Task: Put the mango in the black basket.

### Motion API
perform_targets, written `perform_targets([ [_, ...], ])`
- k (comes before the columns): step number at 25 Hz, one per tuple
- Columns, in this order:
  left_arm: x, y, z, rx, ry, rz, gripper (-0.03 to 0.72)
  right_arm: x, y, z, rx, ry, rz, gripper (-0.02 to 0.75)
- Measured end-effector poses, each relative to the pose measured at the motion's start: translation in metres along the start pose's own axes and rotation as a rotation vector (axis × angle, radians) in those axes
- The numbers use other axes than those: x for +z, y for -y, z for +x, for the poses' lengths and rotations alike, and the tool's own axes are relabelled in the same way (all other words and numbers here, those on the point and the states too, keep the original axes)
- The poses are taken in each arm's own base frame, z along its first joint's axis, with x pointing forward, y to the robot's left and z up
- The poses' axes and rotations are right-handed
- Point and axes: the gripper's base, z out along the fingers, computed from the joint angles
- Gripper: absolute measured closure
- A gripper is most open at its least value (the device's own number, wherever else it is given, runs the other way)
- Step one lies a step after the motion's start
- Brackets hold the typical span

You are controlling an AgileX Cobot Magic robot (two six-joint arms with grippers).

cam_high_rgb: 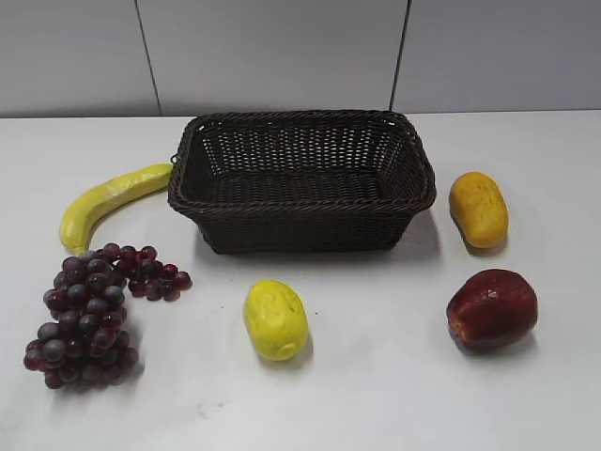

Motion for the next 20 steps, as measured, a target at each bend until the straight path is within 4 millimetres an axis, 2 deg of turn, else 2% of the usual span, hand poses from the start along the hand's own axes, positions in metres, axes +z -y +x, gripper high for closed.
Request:
perform_targets([
  [17,0.0000,0.0000,0.0000,0.000,0.000,0.000,0.456,0.0000,0.0001,0.0000,0.004,0.000,0.001,0.148],
  [20,0.0000,0.0000,0.0000,0.000,0.000,0.000,0.456,-0.0017,0.0011,-0.0095,0.011,0.061,0.007,0.148],
])
